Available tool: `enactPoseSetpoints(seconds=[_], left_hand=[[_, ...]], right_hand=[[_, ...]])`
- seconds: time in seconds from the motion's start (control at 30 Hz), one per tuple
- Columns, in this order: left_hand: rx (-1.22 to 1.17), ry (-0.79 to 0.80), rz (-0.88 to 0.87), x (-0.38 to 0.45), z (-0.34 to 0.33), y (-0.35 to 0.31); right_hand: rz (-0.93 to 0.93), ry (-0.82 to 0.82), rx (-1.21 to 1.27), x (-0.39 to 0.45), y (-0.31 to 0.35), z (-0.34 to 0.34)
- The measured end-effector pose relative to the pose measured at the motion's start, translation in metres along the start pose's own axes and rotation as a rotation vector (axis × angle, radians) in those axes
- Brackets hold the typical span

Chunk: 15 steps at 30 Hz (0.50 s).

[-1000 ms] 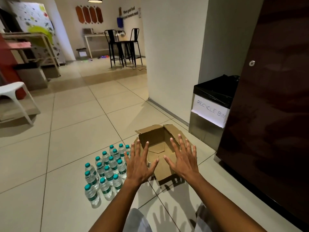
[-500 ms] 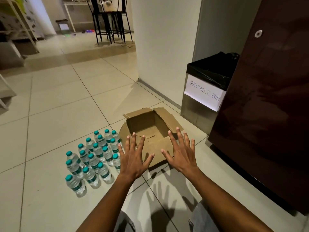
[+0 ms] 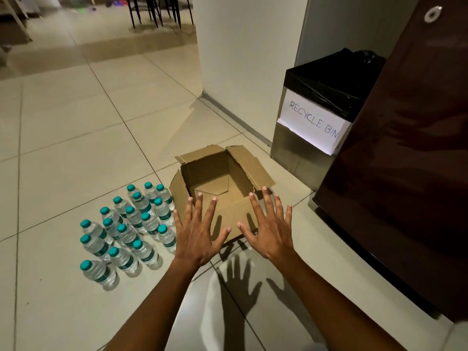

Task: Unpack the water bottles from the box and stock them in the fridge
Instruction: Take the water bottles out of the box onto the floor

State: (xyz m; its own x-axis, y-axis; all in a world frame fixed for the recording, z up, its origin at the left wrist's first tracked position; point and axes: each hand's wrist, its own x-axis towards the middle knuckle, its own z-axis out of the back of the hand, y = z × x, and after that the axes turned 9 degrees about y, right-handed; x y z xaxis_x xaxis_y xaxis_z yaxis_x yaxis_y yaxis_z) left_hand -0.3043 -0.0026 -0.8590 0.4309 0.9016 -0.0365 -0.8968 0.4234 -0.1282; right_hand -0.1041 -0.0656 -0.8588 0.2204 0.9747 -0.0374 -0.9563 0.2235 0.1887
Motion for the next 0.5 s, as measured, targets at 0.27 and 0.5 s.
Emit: enactPoseSetpoints(seconds=[0.27,0.5], left_hand=[[-0.025,0.103,-0.039,-0.024,0.097,-0.025],[-0.065,0.207,-0.025,-0.056,0.238,-0.065]], right_hand=[[-0.046,0.106,0.011,-0.047,0.010,0.090],[-0.101,0.154,0.015,-0.074,0.032,0.236]])
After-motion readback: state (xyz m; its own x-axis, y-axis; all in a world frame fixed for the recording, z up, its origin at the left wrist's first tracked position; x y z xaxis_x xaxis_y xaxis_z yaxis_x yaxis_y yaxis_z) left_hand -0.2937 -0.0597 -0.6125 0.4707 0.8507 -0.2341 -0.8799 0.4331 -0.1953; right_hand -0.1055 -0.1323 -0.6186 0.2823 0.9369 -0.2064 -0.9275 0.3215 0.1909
